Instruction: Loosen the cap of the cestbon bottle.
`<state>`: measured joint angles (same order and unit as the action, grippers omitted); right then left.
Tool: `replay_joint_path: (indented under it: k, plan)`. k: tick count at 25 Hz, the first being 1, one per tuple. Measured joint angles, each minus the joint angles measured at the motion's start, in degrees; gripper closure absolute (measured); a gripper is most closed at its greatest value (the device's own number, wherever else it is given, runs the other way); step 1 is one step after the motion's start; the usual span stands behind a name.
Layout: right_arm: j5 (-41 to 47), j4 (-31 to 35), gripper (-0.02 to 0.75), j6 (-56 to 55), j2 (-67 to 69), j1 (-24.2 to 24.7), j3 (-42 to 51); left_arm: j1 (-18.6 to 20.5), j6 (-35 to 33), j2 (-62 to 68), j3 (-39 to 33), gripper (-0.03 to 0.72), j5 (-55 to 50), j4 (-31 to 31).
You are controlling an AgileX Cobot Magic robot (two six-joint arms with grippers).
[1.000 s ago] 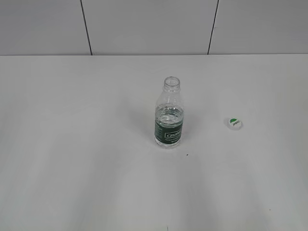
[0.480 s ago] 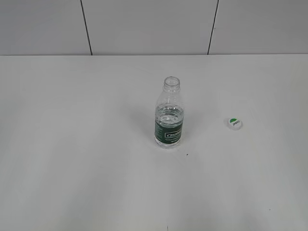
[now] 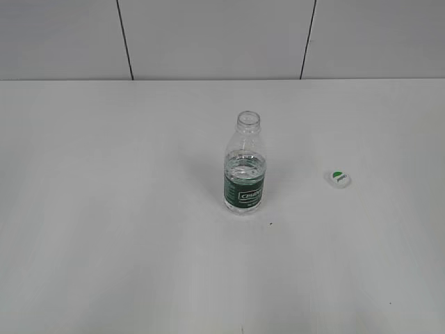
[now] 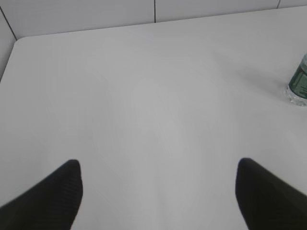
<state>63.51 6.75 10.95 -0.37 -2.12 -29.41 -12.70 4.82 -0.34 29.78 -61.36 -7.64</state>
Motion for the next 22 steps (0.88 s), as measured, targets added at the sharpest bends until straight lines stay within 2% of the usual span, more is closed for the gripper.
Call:
replay_joint_path:
  k: [13,15,22]
  plan:
    - [-0.14,0.0,0.16,0.0,0.0,0.0,0.0,0.67,0.0,-0.04,0.0,0.1,0.0,-0.33]
    - [-0.14,0.0,0.16,0.0,0.0,0.0,0.0,2.1,0.0,-0.04,0.0,0.1,0.0,-0.35]
    - [-0.14,0.0,0.16,0.05,0.0,0.0,0.0,10.88,0.0,-0.04,0.0,0.118,0.0,-0.35]
